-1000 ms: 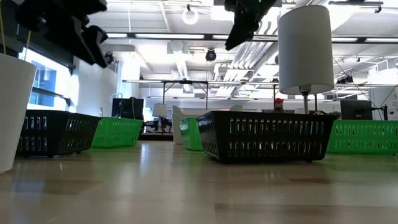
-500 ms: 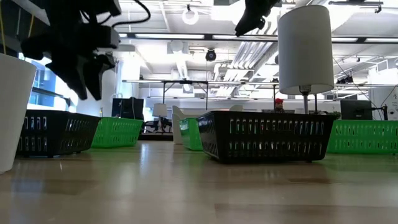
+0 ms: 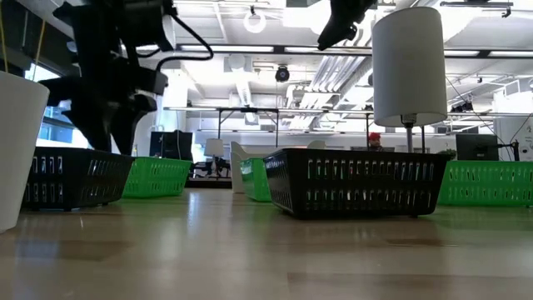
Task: Stack baskets by color
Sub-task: Stack the left green bin on the middle green bin
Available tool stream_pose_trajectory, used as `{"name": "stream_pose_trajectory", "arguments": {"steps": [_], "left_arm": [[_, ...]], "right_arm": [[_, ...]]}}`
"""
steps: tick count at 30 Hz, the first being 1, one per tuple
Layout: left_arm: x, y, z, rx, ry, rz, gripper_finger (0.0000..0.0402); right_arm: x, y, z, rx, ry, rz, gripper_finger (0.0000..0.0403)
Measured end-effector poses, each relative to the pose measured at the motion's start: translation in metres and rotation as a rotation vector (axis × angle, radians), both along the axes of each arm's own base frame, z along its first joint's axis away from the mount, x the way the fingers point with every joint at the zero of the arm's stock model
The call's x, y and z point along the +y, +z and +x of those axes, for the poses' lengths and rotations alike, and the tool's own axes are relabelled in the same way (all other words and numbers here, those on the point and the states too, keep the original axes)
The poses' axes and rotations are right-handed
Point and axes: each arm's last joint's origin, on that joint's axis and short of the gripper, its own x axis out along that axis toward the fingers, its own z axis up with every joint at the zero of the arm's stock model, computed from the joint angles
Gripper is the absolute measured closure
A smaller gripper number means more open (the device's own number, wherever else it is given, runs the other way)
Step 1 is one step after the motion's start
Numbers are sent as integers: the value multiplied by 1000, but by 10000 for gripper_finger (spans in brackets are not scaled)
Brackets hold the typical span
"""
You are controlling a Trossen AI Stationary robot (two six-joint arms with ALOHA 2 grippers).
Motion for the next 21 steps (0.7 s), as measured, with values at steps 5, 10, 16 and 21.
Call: {"name": "stream_pose_trajectory", "arguments": {"steps": [5,10,16,21], "left_arm": [[2,-9,4,48,28,21,194],[2,-17,7,79,56,13,235],[2,-19,7,86,83,8,326],[3,-19,7,81,112,19,394]], "right_arm": [[0,0,0,2,0,1,274],[0,-1,0,7,1,4,274],[0,-1,0,8,1,5,274],[0,-1,0,3,-18,24,274]]}}
